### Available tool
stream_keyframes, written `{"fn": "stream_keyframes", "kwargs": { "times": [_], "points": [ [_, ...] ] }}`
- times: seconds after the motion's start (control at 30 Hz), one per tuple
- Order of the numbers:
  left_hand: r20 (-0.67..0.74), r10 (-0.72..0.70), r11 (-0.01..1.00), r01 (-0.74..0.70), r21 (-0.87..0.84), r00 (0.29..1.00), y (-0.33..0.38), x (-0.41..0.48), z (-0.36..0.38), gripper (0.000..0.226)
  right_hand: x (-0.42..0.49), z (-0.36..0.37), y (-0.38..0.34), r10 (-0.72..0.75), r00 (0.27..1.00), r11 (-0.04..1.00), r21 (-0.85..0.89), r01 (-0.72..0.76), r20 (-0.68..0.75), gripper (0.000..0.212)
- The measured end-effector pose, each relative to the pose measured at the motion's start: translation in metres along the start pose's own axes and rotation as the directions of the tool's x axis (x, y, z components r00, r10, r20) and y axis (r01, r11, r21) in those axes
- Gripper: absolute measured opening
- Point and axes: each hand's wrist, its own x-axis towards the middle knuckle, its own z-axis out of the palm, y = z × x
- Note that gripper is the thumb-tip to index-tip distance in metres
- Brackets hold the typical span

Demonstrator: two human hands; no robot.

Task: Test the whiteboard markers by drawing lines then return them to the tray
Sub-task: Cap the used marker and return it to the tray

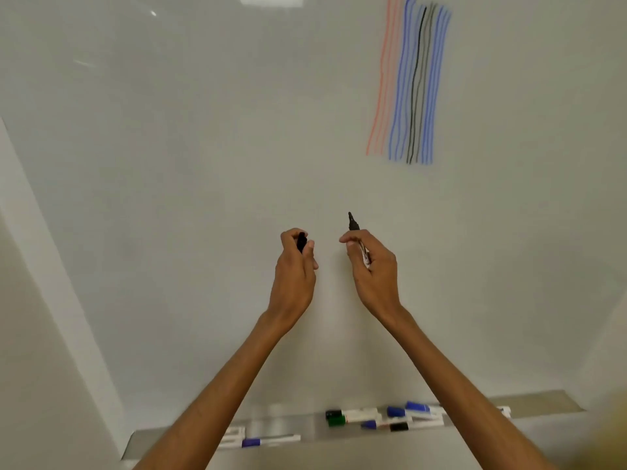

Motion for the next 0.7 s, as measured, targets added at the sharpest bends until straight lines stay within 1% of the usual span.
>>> {"fn": "stream_keyframes", "kwargs": {
  "times": [0.07,0.17,0.3,0.33,0.4,0.43,0.5,0.57,0.67,0.7],
  "points": [
    [-0.063,0.069,0.997,-0.067,0.030,0.996,0.015,0.026,-0.008,0.016,0.027,-0.002,-0.014,-0.030,0.999,0.997,0.073,0.031,-0.025,0.024],
    [-0.150,0.166,0.985,-0.158,0.064,0.975,0.038,0.065,-0.019,0.028,0.067,-0.010,-0.038,-0.079,0.996,0.980,0.179,0.085,-0.040,0.034],
    [-0.240,0.333,0.940,-0.300,0.166,0.912,0.071,0.116,-0.034,0.039,0.115,-0.028,-0.071,-0.165,0.985,0.941,0.293,0.171,-0.045,0.041],
    [-0.251,0.382,0.920,-0.339,0.199,0.889,0.079,0.129,-0.037,0.039,0.126,-0.031,-0.078,-0.186,0.981,0.934,0.300,0.194,-0.056,0.039],
    [-0.254,0.470,0.874,-0.406,0.267,0.846,0.092,0.155,-0.040,0.039,0.146,-0.036,-0.091,-0.253,0.963,0.924,0.274,0.268,-0.088,0.029],
    [-0.252,0.497,0.855,-0.419,0.305,0.830,0.097,0.168,-0.041,0.039,0.156,-0.039,-0.098,-0.287,0.952,0.920,0.247,0.305,-0.105,0.025],
    [-0.256,0.517,0.830,-0.404,0.385,0.817,0.106,0.191,-0.042,0.042,0.175,-0.043,-0.110,-0.319,0.936,0.915,0.210,0.345,-0.147,0.027],
    [-0.248,0.540,0.801,-0.400,0.445,0.805,0.115,0.210,-0.043,0.047,0.192,-0.047,-0.120,-0.308,0.929,0.904,0.241,0.353,-0.207,0.029],
    [-0.214,0.595,0.740,-0.425,0.521,0.774,0.126,0.235,-0.044,0.050,0.216,-0.053,-0.127,-0.190,0.938,0.882,0.370,0.292,-0.288,0.047],
    [-0.211,0.599,0.731,-0.421,0.537,0.772,0.128,0.243,-0.044,0.050,0.224,-0.054,-0.128,-0.155,0.939,0.872,0.405,0.276,-0.306,0.047]
  ]
}}
